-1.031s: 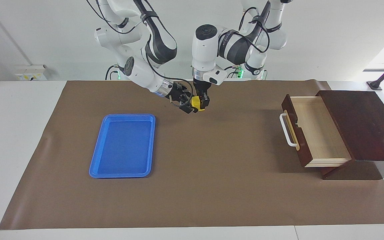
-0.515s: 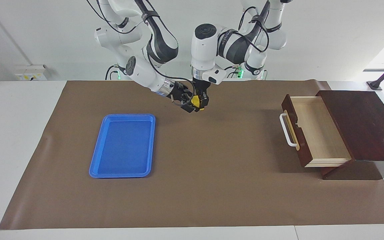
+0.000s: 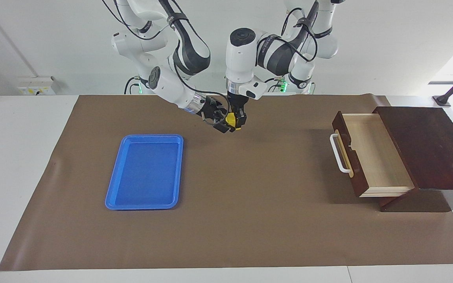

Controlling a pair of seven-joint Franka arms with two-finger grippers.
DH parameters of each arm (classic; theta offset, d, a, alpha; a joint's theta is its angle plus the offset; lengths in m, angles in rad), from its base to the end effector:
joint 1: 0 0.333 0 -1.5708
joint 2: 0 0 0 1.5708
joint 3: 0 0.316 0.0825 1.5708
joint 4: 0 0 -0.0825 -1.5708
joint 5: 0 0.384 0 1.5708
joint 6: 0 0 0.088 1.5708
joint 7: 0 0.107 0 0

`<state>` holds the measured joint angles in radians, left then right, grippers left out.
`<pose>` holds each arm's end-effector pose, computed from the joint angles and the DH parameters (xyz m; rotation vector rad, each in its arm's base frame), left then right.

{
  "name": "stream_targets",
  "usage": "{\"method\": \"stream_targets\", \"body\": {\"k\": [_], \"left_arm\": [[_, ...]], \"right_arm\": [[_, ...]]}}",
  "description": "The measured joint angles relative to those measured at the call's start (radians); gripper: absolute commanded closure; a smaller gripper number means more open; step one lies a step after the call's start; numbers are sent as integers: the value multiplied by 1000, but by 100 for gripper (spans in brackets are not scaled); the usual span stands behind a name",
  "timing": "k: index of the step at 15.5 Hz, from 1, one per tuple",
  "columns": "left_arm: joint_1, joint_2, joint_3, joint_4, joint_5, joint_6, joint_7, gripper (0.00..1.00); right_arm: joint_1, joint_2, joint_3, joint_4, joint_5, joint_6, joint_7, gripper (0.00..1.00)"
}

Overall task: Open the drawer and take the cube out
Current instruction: 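Close the right gripper on the yellow cube held by the left gripper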

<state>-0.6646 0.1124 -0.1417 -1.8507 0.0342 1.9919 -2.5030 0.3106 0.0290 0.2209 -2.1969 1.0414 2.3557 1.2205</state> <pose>0.4150 -0.4260 0.4634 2.0710 2.3205 0.0203 0.4698 0.2892 0.3890 -1.8807 1.6076 0.6796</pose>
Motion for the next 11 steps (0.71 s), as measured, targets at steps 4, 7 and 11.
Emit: {"method": "stream_targets", "body": {"k": [4, 7, 11], "left_arm": [[0, 0, 1, 0, 0, 0, 2, 100], [0, 0, 3, 0, 0, 1, 3, 81], [0, -2, 7, 1, 0, 2, 8, 0]], "right_arm": [[0, 1, 0, 1, 0, 0, 1, 100], [0, 4, 0, 5, 0, 0, 1, 100], [0, 9, 0, 13, 0, 0, 1, 100]]}}
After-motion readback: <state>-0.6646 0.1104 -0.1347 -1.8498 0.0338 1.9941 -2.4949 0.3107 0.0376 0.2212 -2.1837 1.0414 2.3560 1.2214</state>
